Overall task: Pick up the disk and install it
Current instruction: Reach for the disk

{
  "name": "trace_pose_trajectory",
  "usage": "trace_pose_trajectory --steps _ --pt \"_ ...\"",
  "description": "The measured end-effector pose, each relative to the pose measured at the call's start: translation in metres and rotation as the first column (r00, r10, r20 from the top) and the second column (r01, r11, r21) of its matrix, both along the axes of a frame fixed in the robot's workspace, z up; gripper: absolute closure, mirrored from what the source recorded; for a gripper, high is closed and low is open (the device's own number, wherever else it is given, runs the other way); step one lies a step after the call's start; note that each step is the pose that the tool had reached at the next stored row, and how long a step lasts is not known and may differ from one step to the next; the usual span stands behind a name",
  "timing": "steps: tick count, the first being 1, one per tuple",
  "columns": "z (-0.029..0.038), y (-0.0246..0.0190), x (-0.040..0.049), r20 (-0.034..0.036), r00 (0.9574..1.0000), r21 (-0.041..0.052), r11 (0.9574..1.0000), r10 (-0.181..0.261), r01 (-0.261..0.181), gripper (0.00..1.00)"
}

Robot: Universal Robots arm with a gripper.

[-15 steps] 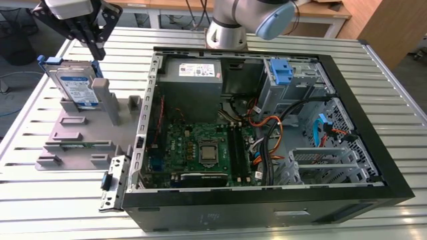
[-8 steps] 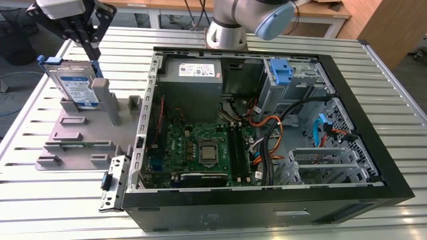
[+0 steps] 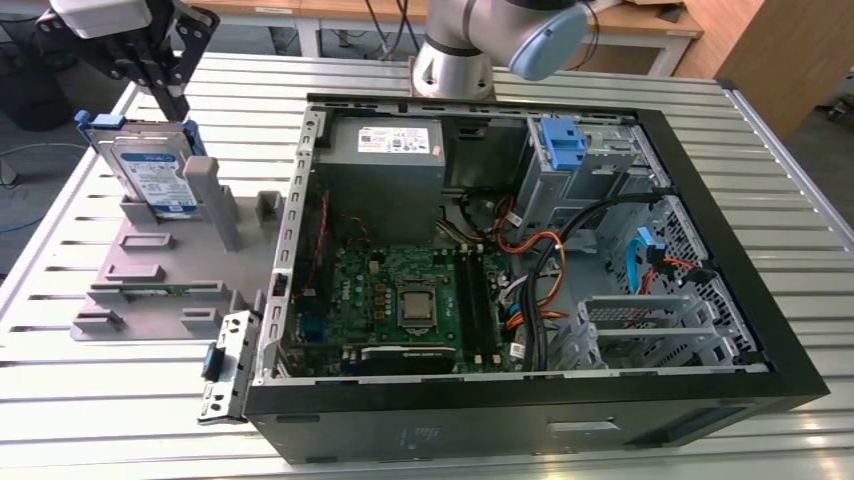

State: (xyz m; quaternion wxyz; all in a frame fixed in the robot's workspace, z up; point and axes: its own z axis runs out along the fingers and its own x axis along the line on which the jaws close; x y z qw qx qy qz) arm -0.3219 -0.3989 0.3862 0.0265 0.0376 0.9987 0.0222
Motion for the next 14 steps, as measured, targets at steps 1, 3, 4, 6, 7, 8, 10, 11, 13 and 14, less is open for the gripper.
trace_pose_trajectory --steps 1,3,4,6,7,8,10,11,13,14 --pt "-0.0001 0.0 -0.0015 0.0002 1.0 0.0 1.0 0.0 0.0 0.89" --pt "-0.0002 0.0 -0.0042 0.0006 1.0 0.0 1.0 0.0 0.0 0.89" --pt "-0.0003 0.0 -0.0055 0.0008 1.0 0.0 1.0 0.0 0.0 0.89" --pt "-0.0004 0.0 -0.0082 0.0012 1.0 0.0 1.0 0.0 0.0 0.89" --pt "-0.0005 0.0 -0.0094 0.0013 1.0 -0.0001 1.0 0.0 0.0 0.89" --pt "-0.0005 0.0 -0.0107 0.0015 1.0 -0.0001 1.0 0.0 0.0 0.89" --pt "-0.0006 0.0 -0.0131 0.0016 1.0 -0.0001 1.0 0.0 0.0 0.89" --pt "-0.0007 0.0 -0.0142 0.0017 1.0 -0.0001 1.0 0.0 0.0 0.89" --pt "-0.0008 0.0 -0.0166 0.002 1.0 -0.0001 1.0 0.0 0.0 0.89" --pt "-0.0009 0.0 -0.0179 0.0022 1.0 0.0 1.0 0.0 0.0 0.89"
